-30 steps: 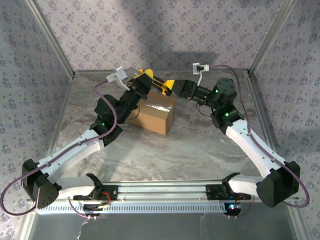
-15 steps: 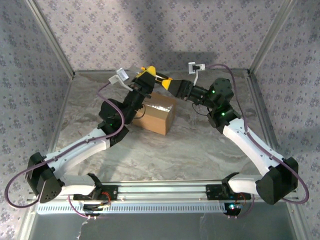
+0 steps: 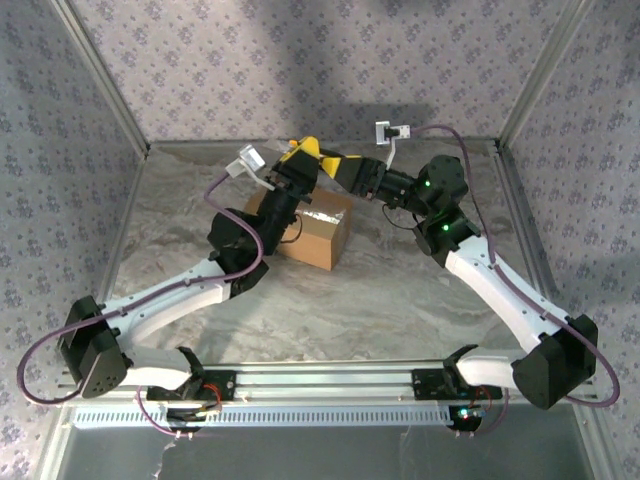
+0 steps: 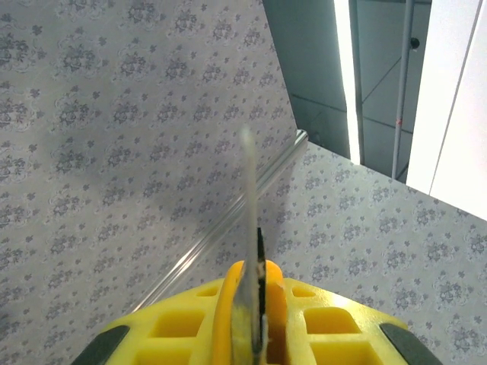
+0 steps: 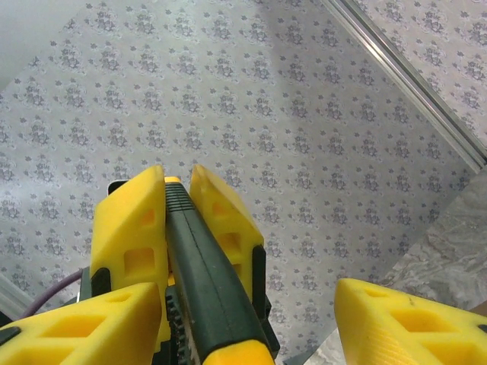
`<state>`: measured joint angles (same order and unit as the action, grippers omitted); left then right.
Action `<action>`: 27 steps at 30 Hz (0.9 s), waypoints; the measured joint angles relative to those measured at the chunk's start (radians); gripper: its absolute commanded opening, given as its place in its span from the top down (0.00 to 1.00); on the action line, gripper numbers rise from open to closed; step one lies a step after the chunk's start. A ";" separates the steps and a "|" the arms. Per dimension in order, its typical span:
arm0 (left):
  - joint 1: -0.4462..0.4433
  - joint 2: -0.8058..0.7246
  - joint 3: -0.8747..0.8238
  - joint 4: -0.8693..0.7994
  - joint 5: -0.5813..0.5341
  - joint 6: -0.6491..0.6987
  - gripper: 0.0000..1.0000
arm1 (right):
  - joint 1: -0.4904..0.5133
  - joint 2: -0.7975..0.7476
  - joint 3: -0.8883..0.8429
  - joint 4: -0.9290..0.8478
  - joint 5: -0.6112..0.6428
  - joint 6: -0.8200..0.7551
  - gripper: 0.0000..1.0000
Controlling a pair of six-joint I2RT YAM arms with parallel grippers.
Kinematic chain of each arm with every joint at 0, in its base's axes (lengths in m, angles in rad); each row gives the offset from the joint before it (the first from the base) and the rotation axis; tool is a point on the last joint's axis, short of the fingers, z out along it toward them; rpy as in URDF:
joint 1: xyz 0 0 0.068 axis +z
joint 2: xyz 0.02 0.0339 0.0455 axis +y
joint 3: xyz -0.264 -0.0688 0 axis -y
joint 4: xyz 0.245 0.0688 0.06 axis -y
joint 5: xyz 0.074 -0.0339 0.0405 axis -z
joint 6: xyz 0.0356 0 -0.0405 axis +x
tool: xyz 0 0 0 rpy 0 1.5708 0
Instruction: Unpack the express box
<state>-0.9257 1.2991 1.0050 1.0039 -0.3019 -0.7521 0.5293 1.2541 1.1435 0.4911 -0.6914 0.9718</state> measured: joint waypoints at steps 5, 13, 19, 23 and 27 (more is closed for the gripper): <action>-0.011 0.011 -0.019 0.064 -0.024 0.016 1.00 | 0.002 0.000 0.000 0.002 0.009 0.002 0.42; -0.040 0.019 -0.060 0.167 -0.071 0.064 1.00 | 0.006 0.000 0.000 0.023 0.023 0.008 0.45; -0.061 0.025 -0.078 0.241 -0.111 0.109 1.00 | 0.011 -0.001 0.000 0.039 0.030 0.010 0.49; -0.066 0.043 -0.079 0.288 -0.129 0.128 1.00 | 0.019 -0.001 0.002 0.047 0.036 0.013 0.51; -0.068 0.053 -0.079 0.314 -0.137 0.135 1.00 | 0.023 -0.001 0.002 0.048 0.042 0.013 0.54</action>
<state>-0.9936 1.3525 0.9264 1.3174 -0.4385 -0.6167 0.5518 1.2530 1.1454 0.5388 -0.6495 0.9852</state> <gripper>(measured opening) 0.193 0.471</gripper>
